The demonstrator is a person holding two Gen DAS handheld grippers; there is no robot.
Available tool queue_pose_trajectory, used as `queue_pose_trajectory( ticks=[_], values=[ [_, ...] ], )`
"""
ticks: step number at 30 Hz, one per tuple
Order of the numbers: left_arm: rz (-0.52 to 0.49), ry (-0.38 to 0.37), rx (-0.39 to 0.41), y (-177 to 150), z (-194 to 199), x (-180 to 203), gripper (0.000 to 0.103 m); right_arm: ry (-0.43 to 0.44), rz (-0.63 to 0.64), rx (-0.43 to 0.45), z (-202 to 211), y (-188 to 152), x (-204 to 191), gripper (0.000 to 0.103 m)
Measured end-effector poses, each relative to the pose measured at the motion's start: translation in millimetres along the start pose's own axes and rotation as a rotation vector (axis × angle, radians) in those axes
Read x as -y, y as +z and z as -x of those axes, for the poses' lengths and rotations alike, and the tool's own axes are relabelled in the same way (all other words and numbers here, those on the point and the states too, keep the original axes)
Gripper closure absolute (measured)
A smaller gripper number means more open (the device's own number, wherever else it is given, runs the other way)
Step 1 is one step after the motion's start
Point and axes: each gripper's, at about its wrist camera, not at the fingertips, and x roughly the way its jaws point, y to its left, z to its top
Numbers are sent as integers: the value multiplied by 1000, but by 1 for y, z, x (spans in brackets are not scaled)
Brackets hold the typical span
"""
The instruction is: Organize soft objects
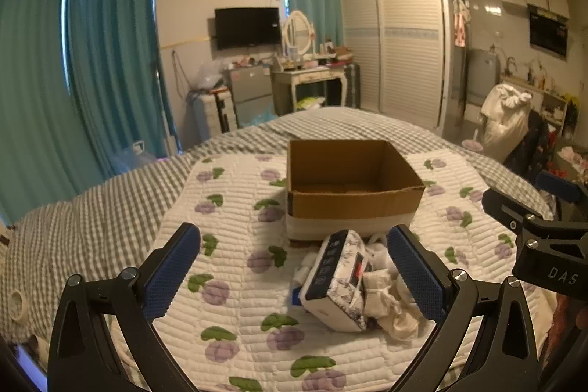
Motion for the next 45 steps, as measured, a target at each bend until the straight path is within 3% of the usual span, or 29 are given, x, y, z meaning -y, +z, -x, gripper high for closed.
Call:
queue_pose_trajectory(
  ticks=[45],
  values=[
    [17,1,2,0,2,-3,0,-10,9,-4,-2,-4,-2,0]
  ],
)
